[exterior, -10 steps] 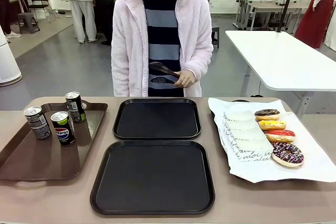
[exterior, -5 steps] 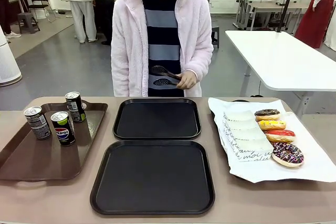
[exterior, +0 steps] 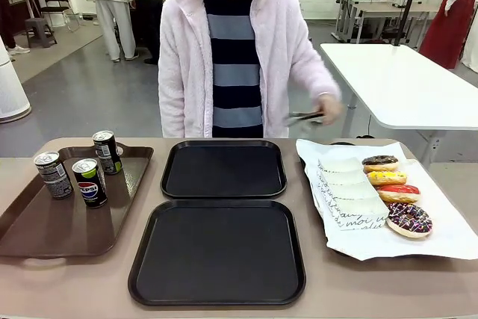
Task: Set up donuts and drinks on trays.
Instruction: Pick up one Pepsi coke and place it on the Flat Tray.
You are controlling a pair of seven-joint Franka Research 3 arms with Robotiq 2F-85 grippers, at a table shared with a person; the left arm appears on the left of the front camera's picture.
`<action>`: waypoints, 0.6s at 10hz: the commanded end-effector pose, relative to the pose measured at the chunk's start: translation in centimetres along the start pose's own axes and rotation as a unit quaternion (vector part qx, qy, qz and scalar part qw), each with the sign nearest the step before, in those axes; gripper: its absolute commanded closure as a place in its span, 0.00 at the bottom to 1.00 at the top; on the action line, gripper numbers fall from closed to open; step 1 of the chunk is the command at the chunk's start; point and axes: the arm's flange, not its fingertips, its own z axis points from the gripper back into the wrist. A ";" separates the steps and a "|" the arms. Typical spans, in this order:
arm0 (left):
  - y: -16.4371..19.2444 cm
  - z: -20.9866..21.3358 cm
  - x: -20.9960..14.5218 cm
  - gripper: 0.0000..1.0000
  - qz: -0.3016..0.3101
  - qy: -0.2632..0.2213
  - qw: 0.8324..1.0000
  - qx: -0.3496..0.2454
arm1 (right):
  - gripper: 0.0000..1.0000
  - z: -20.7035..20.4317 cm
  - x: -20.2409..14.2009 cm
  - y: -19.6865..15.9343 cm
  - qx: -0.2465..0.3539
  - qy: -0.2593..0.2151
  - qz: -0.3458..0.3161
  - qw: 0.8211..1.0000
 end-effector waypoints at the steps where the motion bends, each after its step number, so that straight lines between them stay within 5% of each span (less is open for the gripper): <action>1: 0.0 0.0 -0.1 0.00 -0.004 -0.004 1.000 -0.005 | 0.00 0.0 0.1 0.0 0.011 -0.007 0.010 1.000; 6: 0.0 0.0 -0.1 0.00 -0.004 -0.004 1.000 -0.005 | 0.00 0.0 0.1 0.0 0.011 -0.007 0.010 1.000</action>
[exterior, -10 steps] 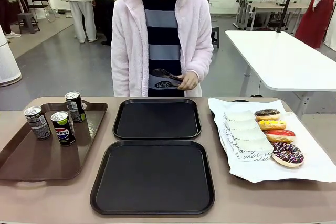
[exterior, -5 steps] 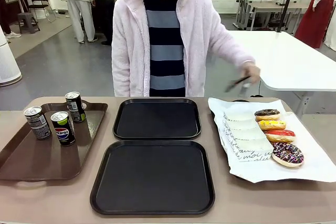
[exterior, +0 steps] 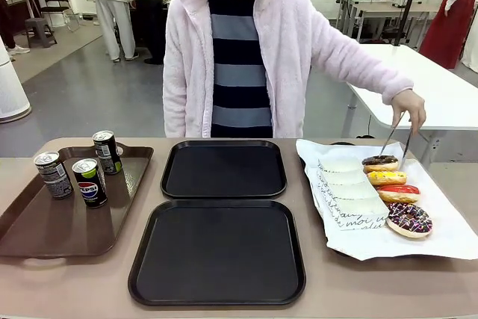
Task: Set up donuts and drinks on trays.
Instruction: Pick up one Pepsi coke and place it on the Flat Tray.
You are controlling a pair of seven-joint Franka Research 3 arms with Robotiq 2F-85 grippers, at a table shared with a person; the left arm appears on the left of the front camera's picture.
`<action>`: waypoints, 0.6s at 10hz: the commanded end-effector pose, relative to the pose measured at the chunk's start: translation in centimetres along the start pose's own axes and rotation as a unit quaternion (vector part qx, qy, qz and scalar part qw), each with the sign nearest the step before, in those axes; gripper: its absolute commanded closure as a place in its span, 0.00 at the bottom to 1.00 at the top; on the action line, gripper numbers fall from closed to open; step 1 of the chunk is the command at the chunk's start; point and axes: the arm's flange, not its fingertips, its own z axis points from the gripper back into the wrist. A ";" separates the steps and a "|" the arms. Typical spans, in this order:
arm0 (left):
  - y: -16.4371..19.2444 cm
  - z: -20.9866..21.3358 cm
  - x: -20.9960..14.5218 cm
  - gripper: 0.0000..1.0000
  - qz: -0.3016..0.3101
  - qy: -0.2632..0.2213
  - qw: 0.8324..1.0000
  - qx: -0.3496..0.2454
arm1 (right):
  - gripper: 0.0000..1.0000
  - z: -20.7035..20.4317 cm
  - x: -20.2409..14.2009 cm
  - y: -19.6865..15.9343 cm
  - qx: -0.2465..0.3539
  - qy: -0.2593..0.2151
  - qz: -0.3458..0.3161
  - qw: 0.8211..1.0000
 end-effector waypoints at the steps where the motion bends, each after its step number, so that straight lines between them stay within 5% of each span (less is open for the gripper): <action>1: 0.0 0.0 -0.1 0.00 -0.004 -0.004 1.000 -0.005 | 0.00 0.1 0.1 0.0 0.010 -0.009 0.009 1.000; 6: 0.0 0.0 -0.1 0.00 -0.004 -0.004 1.000 -0.005 | 0.00 0.1 0.1 0.0 0.010 -0.009 0.009 1.000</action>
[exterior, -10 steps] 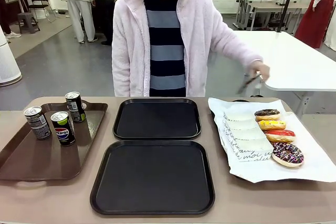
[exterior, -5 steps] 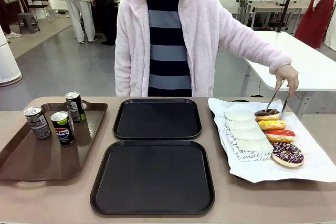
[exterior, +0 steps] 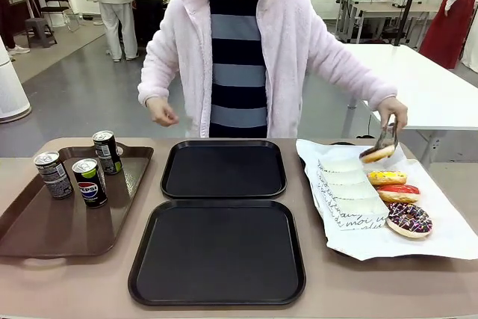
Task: Set up donuts and drinks on trays.
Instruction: Pick up one Pepsi coke and place it on the Flat Tray.
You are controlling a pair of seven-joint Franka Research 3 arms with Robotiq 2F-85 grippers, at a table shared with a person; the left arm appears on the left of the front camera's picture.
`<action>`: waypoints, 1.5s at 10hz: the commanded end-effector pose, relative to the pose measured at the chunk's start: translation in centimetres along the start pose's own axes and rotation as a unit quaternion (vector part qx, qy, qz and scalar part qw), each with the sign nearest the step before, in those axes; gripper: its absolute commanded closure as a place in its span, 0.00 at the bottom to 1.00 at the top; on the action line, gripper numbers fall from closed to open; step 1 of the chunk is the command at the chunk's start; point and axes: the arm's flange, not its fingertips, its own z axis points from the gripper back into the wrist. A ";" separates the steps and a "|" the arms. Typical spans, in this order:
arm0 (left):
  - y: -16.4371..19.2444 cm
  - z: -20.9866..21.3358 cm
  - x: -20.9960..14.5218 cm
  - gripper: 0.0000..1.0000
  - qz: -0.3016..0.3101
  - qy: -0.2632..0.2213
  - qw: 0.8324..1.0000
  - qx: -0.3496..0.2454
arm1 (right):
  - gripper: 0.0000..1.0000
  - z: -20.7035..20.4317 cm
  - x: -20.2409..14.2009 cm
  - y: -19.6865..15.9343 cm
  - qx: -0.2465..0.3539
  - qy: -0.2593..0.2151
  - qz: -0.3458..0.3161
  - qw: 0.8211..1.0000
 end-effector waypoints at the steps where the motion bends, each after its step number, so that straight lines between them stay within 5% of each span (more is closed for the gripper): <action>1: 0.0 0.0 -0.1 0.00 -0.004 -0.004 1.000 -0.005 | 0.00 0.1 0.1 0.0 0.010 -0.009 0.008 1.000; 7: 0.0 0.0 0.0 0.00 0.000 0.000 1.000 0.000 | 0.00 0.1 0.1 0.0 0.010 -0.009 0.008 1.000; 10: -3.3 -1.5 3.5 0.00 0.017 0.031 0.994 0.102 | 0.00 0.1 0.1 0.0 0.010 -0.009 0.008 1.000; 12: -6.2 -5.5 8.2 0.00 0.051 0.110 0.963 0.239 | 0.00 0.1 0.1 0.0 0.010 -0.009 0.008 1.000; 14: -9.3 -10.7 10.7 0.00 0.044 0.145 0.925 0.347 | 0.00 0.1 0.1 0.0 0.010 -0.009 0.008 1.000; 15: -11.0 -13.8 11.2 0.00 0.025 0.119 0.902 0.415 | 0.00 0.1 0.1 0.0 0.010 -0.009 0.008 1.000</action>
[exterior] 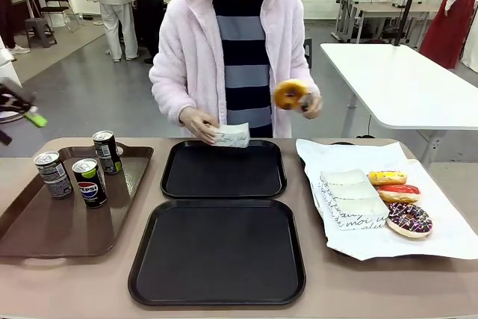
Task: Set up donuts and drinks on trays.
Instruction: Pick up one Pepsi coke and place it on the Flat Tray.
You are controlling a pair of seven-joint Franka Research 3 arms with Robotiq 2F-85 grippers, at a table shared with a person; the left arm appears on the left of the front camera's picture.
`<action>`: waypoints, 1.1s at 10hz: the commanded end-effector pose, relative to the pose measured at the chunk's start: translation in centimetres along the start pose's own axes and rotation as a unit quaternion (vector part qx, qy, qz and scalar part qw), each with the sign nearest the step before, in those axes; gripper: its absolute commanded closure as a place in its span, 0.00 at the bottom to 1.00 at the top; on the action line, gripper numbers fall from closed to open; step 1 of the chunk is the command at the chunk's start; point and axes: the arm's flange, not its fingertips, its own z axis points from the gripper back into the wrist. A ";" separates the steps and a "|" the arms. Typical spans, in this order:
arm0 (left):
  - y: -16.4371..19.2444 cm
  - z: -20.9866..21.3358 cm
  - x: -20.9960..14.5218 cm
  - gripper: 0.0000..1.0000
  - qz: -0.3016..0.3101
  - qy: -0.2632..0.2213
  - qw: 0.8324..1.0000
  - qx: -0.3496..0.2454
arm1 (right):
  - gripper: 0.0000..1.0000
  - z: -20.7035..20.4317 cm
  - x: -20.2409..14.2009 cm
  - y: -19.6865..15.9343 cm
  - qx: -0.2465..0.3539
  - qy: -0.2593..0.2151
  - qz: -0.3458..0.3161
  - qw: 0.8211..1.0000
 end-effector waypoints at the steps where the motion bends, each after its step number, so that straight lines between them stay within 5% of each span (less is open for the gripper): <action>1: -4.0 -1.9 0.4 0.00 -0.006 0.027 0.993 0.111 | 0.00 0.0 0.2 0.0 0.009 -0.008 0.008 1.000; 6: -9.8 -9.1 -0.5 0.00 -0.017 -0.045 0.963 0.265 | 0.00 0.0 0.2 0.0 0.009 -0.008 0.008 1.000; 7: -10.0 -6.7 -0.2 0.00 -0.024 -0.004 0.976 0.215 | 0.00 0.0 0.2 0.0 0.009 -0.008 0.008 1.000; 11: -10.0 -6.7 -0.2 0.00 -0.024 -0.004 0.976 0.215 | 0.00 0.0 0.2 0.0 0.009 -0.008 0.008 1.000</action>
